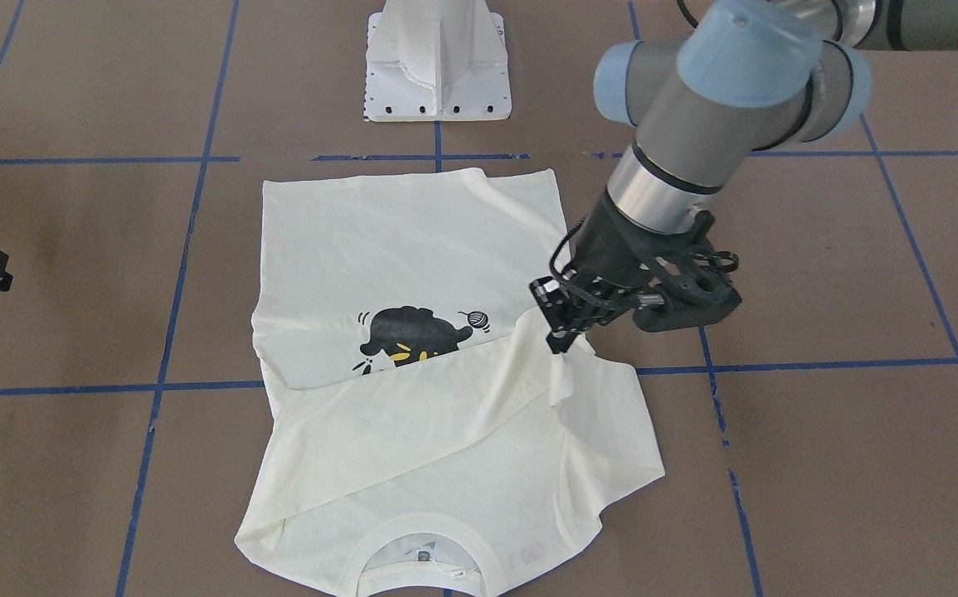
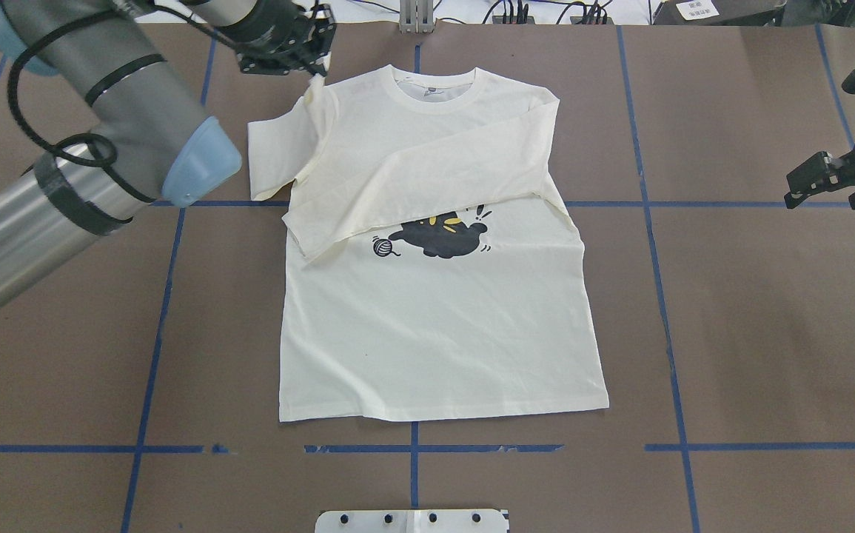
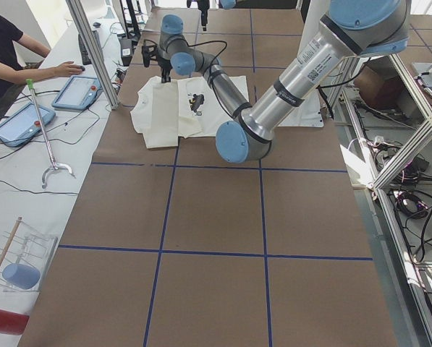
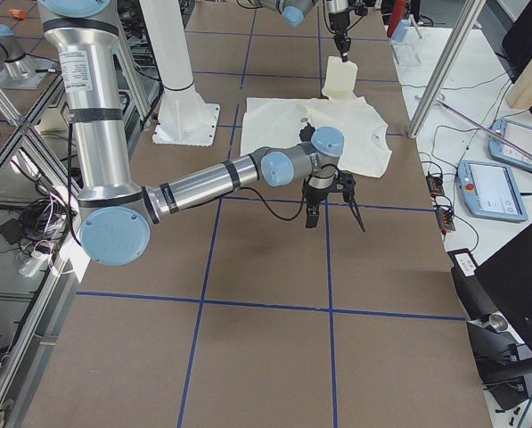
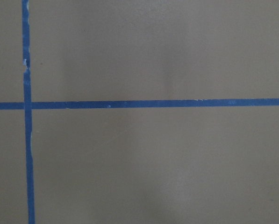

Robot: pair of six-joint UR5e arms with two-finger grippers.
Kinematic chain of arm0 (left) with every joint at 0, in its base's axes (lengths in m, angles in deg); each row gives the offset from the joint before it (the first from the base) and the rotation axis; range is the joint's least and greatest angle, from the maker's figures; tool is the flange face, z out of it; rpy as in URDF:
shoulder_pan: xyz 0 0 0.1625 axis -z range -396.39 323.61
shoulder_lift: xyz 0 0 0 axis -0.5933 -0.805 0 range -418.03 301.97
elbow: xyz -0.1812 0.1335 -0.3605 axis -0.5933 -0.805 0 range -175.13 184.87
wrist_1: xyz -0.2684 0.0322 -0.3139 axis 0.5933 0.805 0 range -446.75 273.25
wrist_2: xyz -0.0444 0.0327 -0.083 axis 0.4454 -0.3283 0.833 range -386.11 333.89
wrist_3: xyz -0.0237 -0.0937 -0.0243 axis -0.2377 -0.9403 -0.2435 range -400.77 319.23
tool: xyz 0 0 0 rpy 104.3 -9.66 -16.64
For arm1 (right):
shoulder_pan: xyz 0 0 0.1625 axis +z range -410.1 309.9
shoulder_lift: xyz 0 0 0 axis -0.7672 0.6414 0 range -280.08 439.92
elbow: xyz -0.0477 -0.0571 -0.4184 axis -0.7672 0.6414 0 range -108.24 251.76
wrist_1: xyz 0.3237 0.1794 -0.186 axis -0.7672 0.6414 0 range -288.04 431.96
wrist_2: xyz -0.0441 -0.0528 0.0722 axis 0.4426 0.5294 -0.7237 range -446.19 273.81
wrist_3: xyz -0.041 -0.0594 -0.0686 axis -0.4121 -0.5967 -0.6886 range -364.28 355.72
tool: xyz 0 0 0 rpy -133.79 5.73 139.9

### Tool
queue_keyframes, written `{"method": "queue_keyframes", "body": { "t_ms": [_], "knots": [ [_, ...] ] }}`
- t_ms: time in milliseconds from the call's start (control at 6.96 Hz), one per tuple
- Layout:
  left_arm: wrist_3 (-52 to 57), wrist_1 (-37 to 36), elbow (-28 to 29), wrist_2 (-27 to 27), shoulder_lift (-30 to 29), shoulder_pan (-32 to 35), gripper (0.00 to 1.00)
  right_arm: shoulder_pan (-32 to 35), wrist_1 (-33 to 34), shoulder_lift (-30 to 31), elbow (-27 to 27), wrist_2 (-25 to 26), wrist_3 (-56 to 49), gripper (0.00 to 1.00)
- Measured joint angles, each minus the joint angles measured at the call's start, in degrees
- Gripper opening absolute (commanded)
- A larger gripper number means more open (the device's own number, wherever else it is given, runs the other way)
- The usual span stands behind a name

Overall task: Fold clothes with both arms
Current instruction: 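Fold the grasped sleeve across the shirt body with the left gripper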

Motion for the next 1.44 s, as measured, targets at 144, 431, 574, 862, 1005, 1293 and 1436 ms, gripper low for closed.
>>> {"method": "queue_keyframes", "body": {
  "t_ms": [144, 431, 574, 862, 1005, 1293, 1436],
  "knots": [
    [-6.42, 2.43, 5.35, 0.11, -6.75, -3.01, 0.0, 0.14, 0.0, 0.06, 0.05, 0.01, -0.01, 1.0],
    [-14.59, 10.17, 15.33, -3.69, -13.4, -9.07, 0.0, 0.15, 0.0, -0.16, 0.17, 0.01, 0.36, 1.0],
    [-16.37, 14.3, 19.48, -7.54, -14.56, -12.19, 0.0, 0.11, 0.0, -0.32, 0.25, 0.01, 0.54, 1.0],
    [-19.04, 22.16, 28.39, -14.91, -17.68, -17.19, 0.51, 0.03, 0.04, -0.52, 0.42, 0.05, 0.72, 1.0],
    [-20.16, 24.61, 31.29, -18.67, -18.68, -19.61, 0.99, -0.04, 0.02, -0.76, 0.61, 0.03, 0.77, 1.0],
    [-19.32, 28.24, 33.49, -23.04, -18.89, -23.81, 1.0, -0.35, 0.02, -2.31, 1.13, -0.22, 1.12, 1.0],
    [-15.57, 28.78, 31.98, -23.63, -17.71, -24.59, 1.0, -0.89, 0.04, -3.39, 1.03, -0.6, 1.63, 1.0]
  ]
}}
